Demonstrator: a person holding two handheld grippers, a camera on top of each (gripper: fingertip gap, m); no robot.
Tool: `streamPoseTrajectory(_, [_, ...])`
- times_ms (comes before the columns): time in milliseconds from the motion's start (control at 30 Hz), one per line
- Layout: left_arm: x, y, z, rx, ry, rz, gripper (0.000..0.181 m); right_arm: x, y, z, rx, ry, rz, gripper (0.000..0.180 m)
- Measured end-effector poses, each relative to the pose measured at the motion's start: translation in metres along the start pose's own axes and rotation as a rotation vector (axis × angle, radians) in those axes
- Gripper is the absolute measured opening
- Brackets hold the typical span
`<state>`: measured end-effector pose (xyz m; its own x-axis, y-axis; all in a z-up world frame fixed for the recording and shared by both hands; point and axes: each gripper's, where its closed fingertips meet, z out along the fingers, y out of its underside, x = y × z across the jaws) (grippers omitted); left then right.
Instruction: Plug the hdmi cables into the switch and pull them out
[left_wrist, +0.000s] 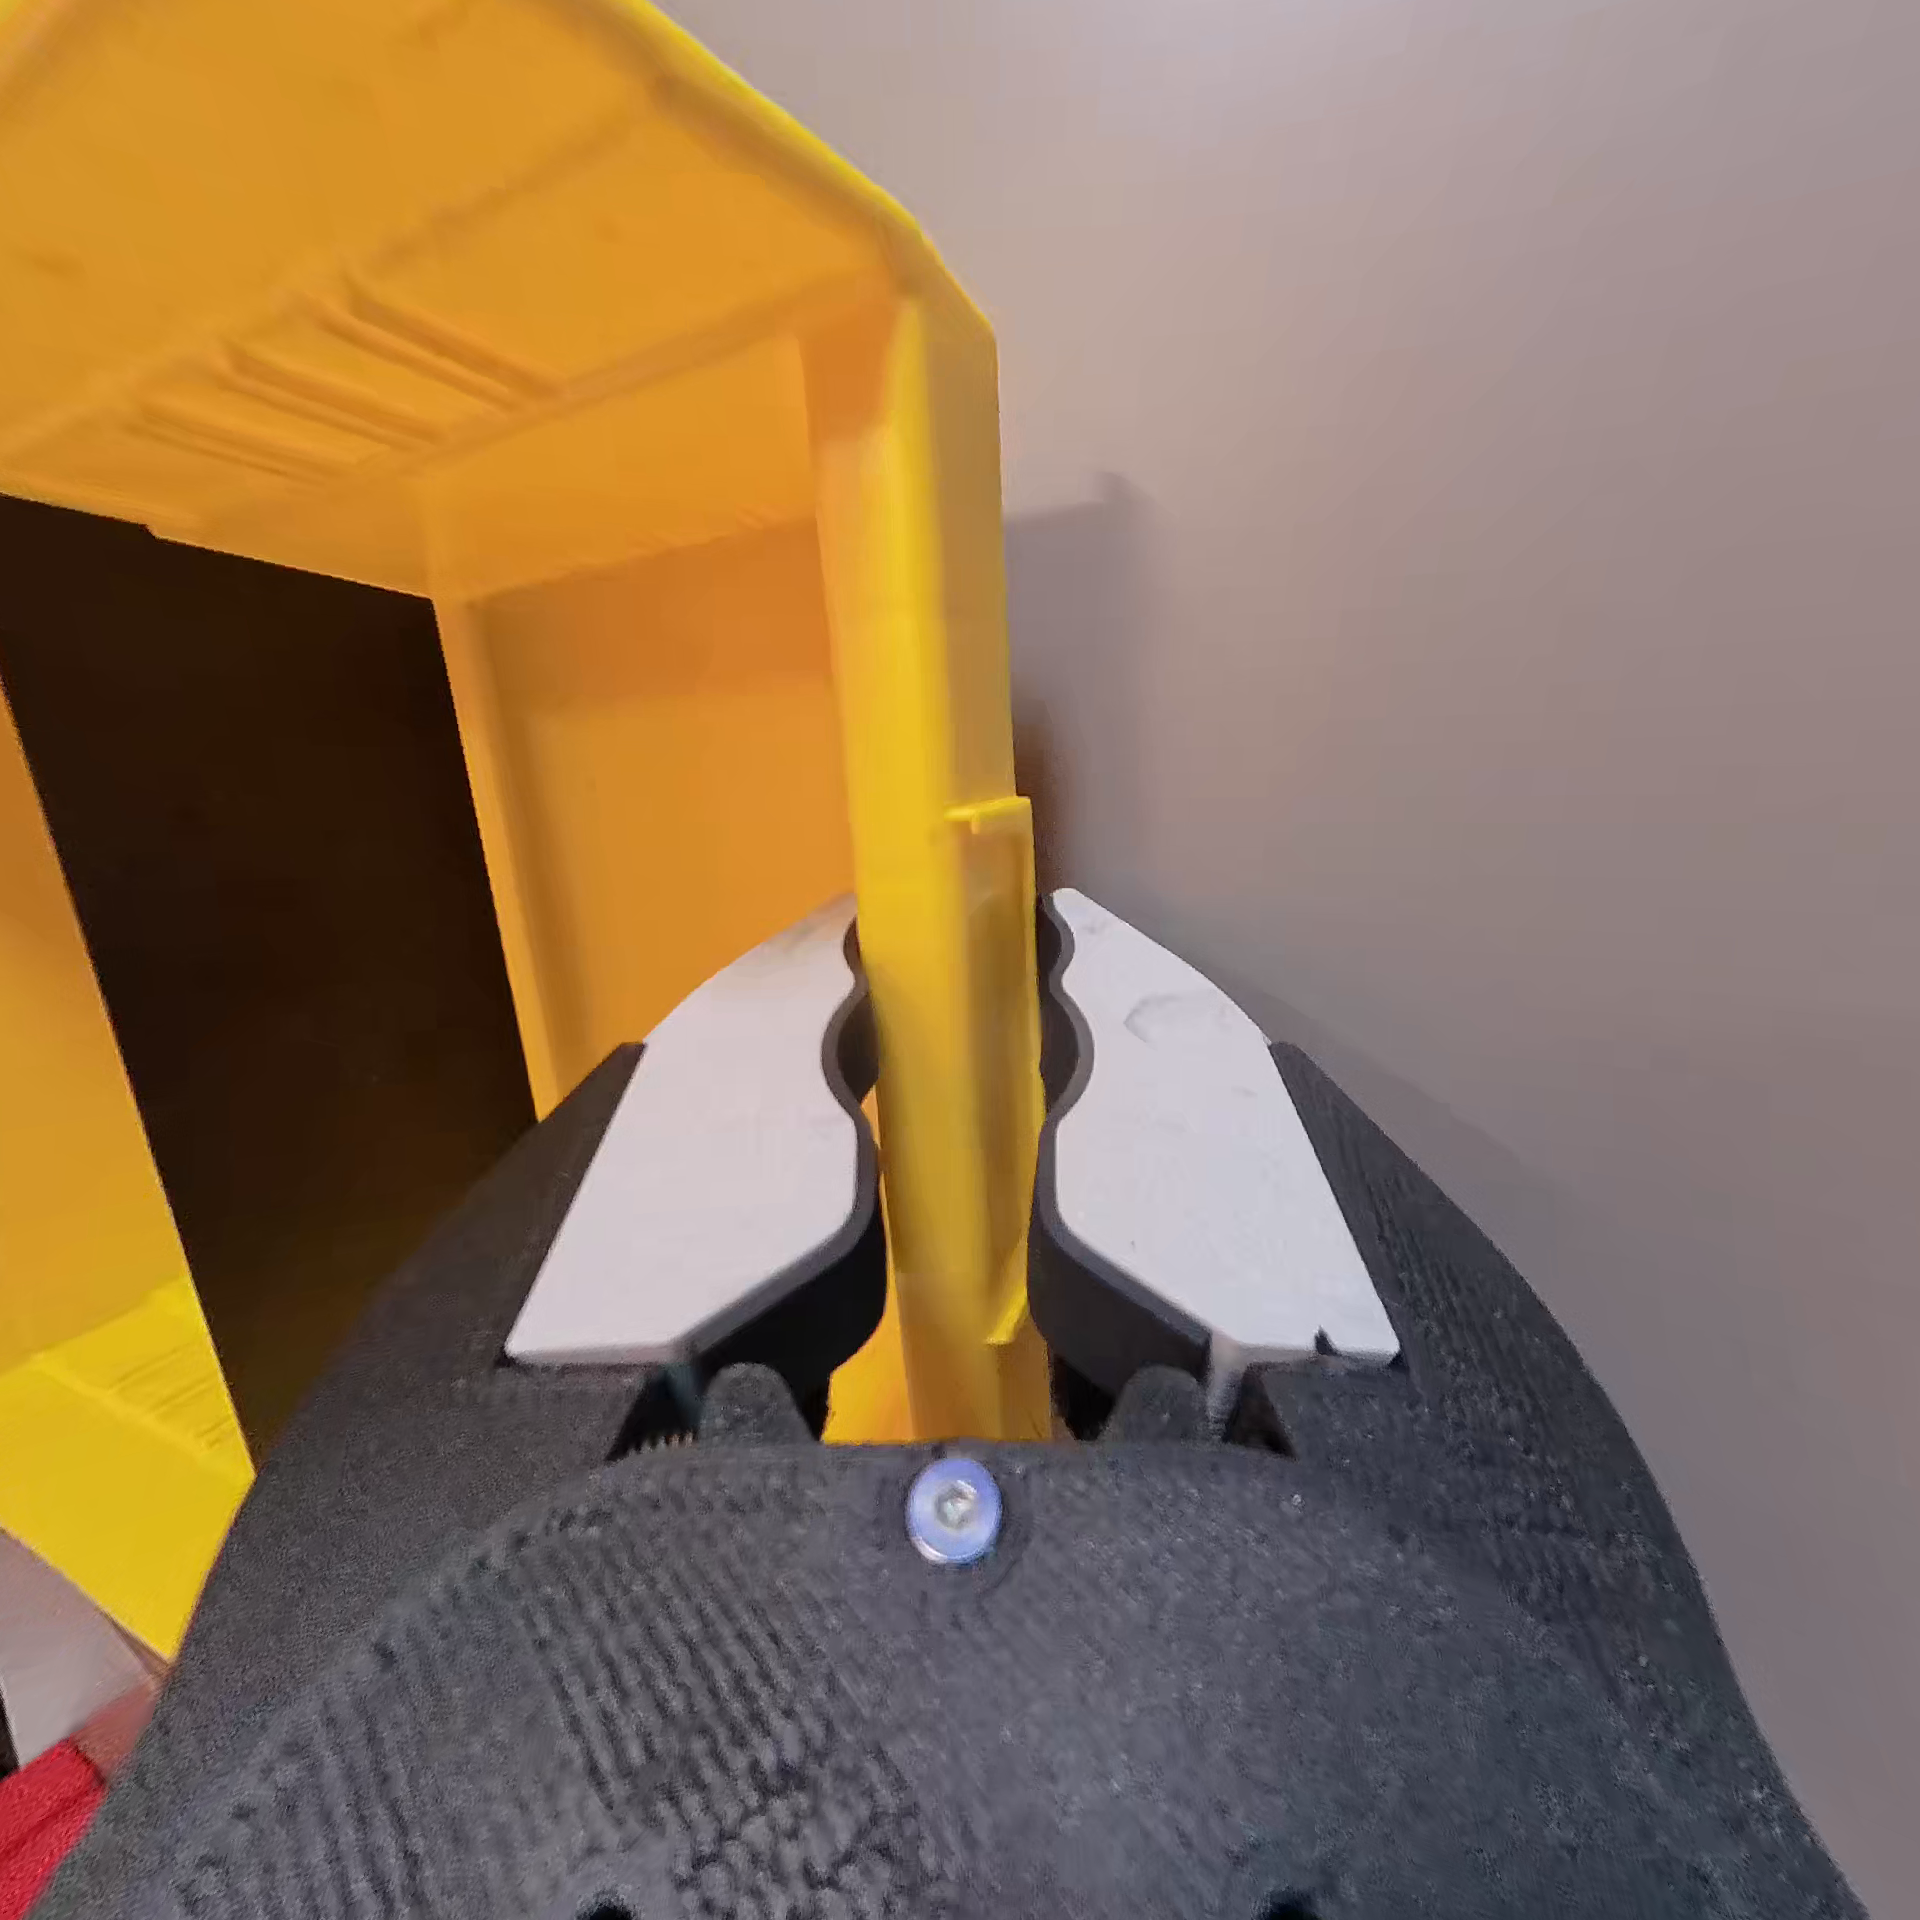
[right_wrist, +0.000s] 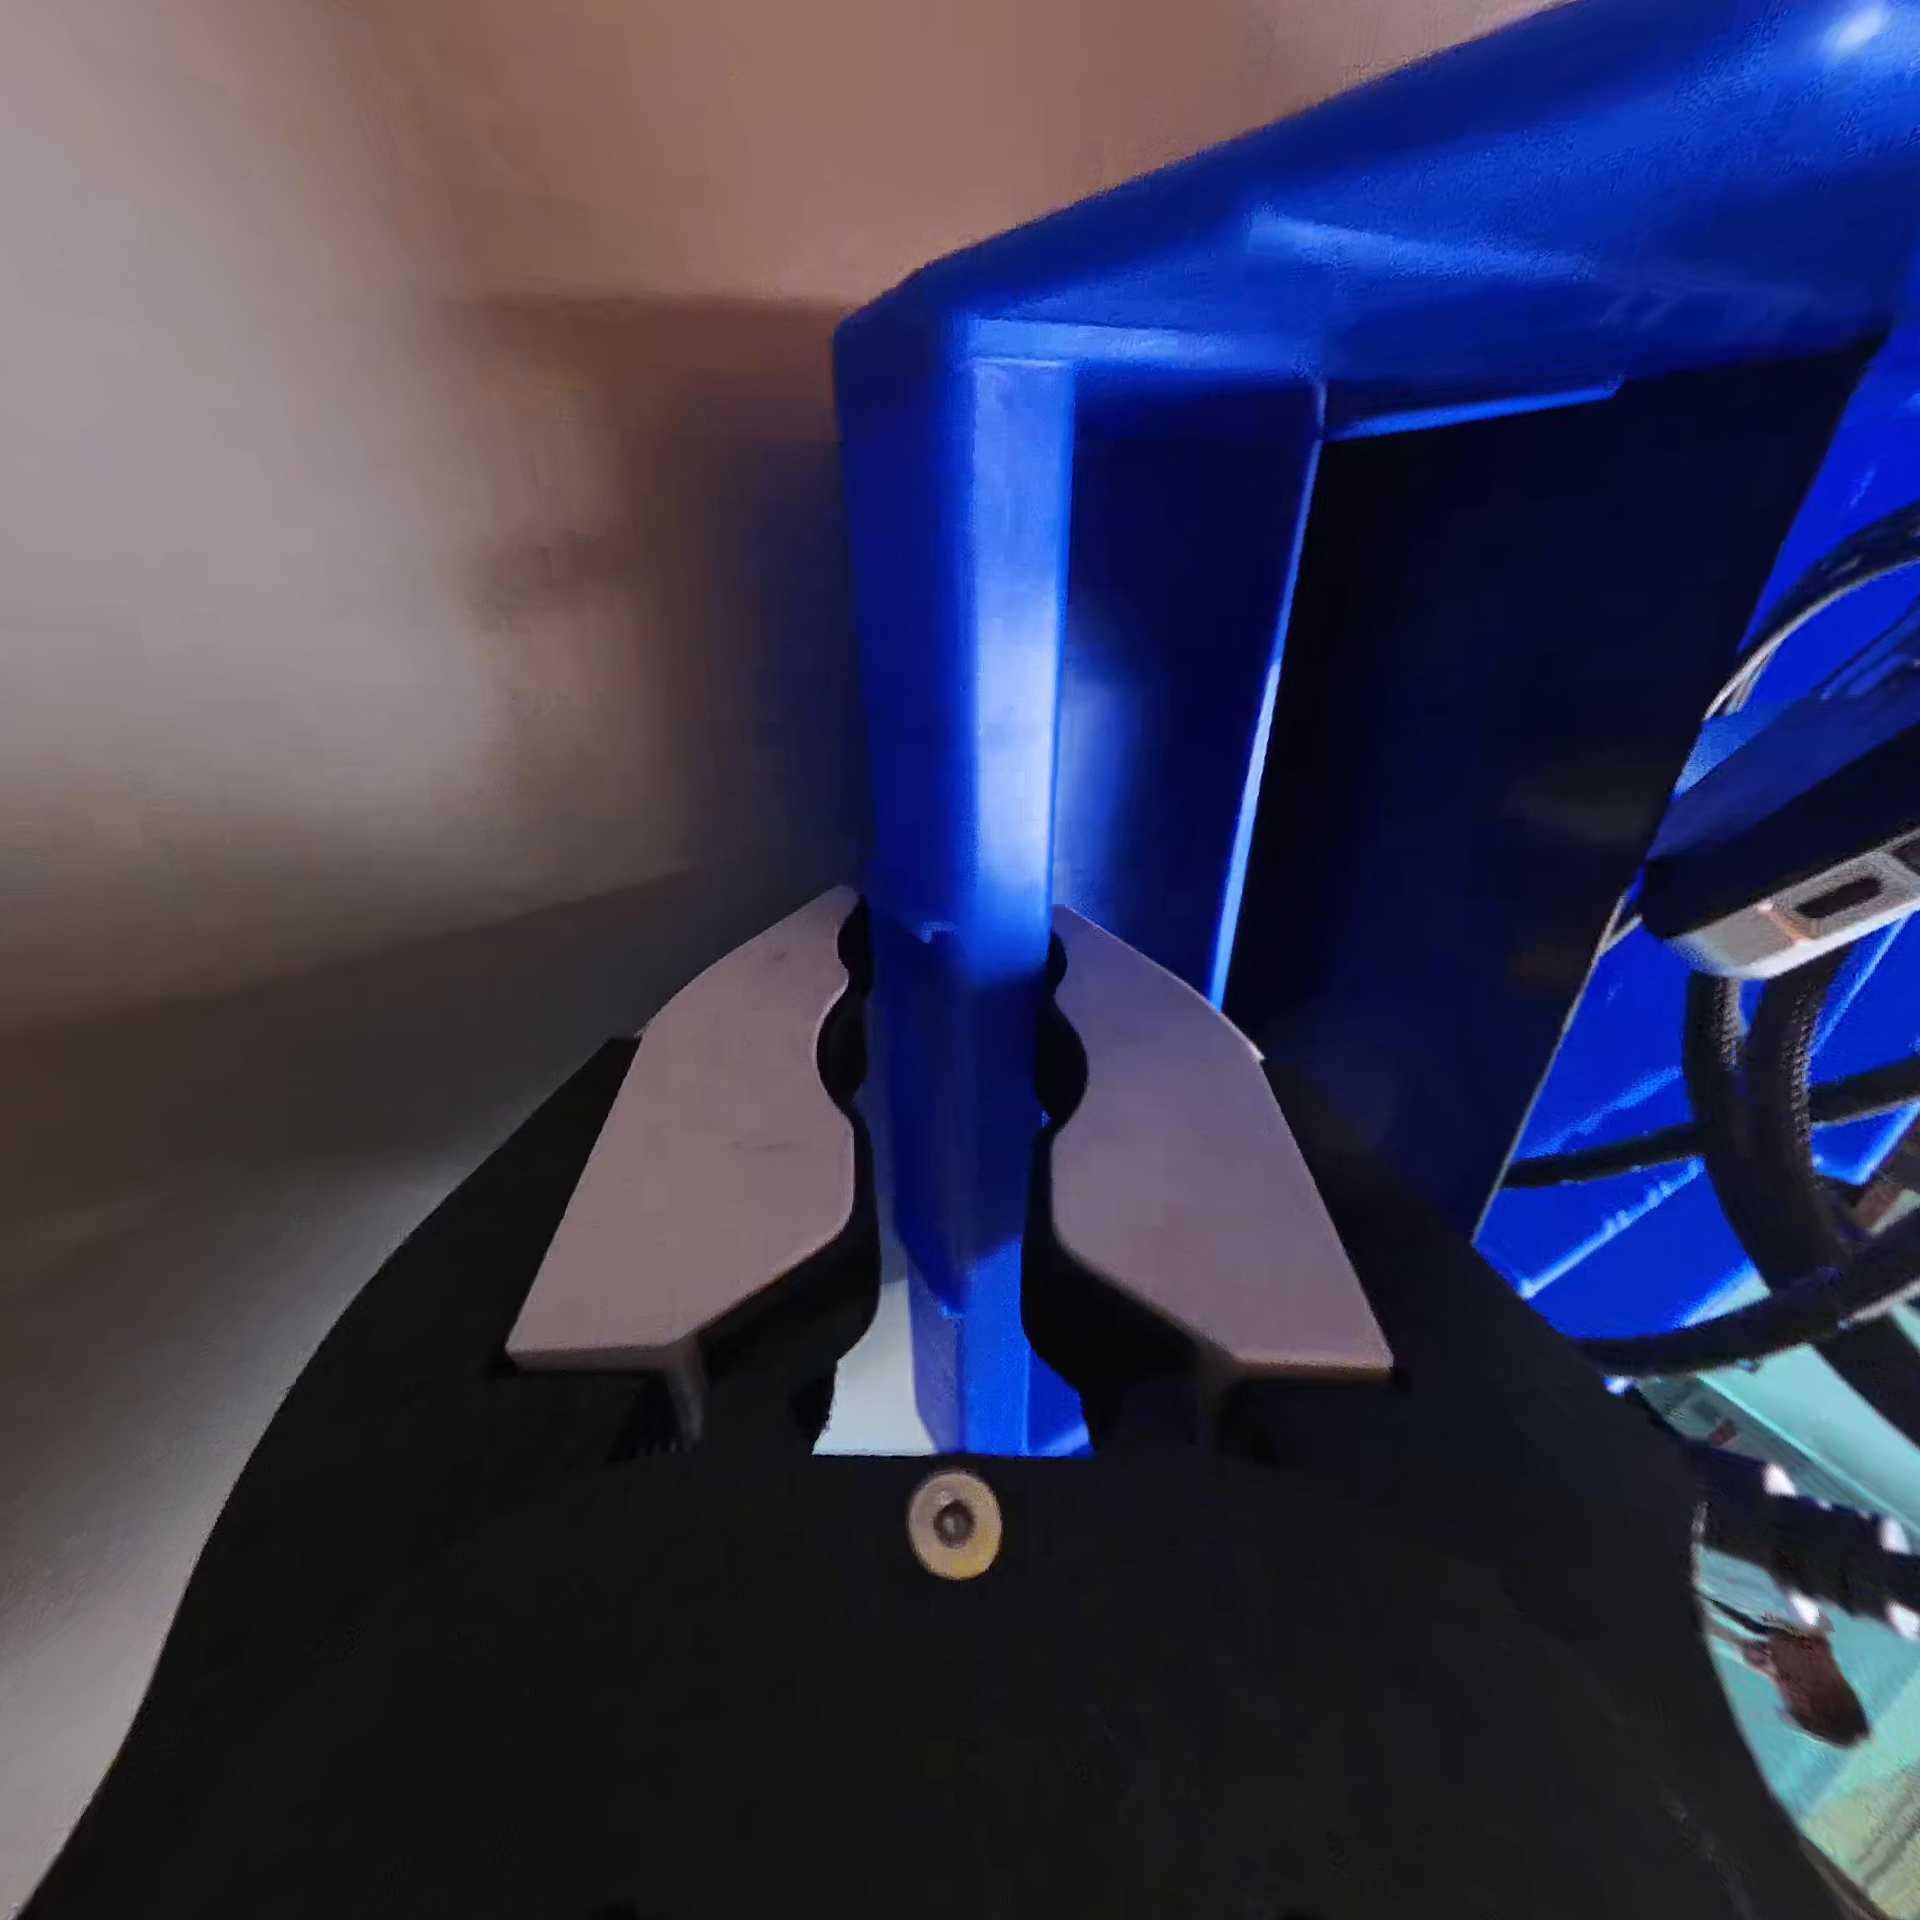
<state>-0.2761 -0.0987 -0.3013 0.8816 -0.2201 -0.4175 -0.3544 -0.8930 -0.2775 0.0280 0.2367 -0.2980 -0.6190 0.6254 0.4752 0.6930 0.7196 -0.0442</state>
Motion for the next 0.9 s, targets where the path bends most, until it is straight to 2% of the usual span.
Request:
streamPoseTrajectory(133, [0.030, -0.039, -0.002, 0.046, 0.013, 0.064, 0.029, -0.015, -0.055, -0.006, 0.042, 0.040, 0.129, 0.028])
streamPoseTrajectory(267, [0.049, -0.081, 0.001, 0.090, 0.000, 0.115, 0.029, -0.023, -0.111, -0.010, 0.172, 0.040, 0.232, 0.029])
streamPoseTrajectory(333, [0.056, -0.101, 0.003, 0.118, 0.000, 0.134, 0.029, -0.028, -0.131, -0.025, 0.264, 0.027, 0.274, 0.036])
streamPoseTrajectory(400, [0.065, -0.119, 0.004, 0.149, -0.002, 0.164, 0.029, -0.033, -0.142, -0.055, 0.389, 0.035, 0.332, 0.037])
streamPoseTrajectory(500, [0.074, -0.139, 0.004, 0.191, -0.012, 0.193, 0.030, -0.040, -0.127, -0.109, 0.563, 0.072, 0.452, 0.035])
streamPoseTrajectory(633, [0.076, -0.155, -0.021, 0.305, -0.034, 0.185, 0.041, -0.035, -0.049, -0.142, 0.634, 0.227, 0.728, 0.035])
streamPoseTrajectory(700, [0.082, -0.175, -0.052, 0.462, -0.020, 0.102, 0.039, -0.038, -0.018, -0.137, 0.651, 0.230, 0.885, 0.041])
streamPoseTrajectory(767, [0.091, -0.202, -0.077, 0.606, 0.052, -0.061, 0.042, -0.038, -0.011, -0.126, 0.693, 0.187, 1.021, 0.048])
streamPoseTrajectory(833, [0.094, -0.225, -0.080, 0.647, 0.076, -0.172, 0.045, -0.033, -0.017, -0.110, 0.701, 0.161, 1.111, 0.058])
streamPoseTrajectory(900, [0.086, -0.242, -0.074, 0.645, -0.003, -0.200, 0.048, -0.025, -0.023, -0.088, 0.672, 0.136, 1.182, 0.067])
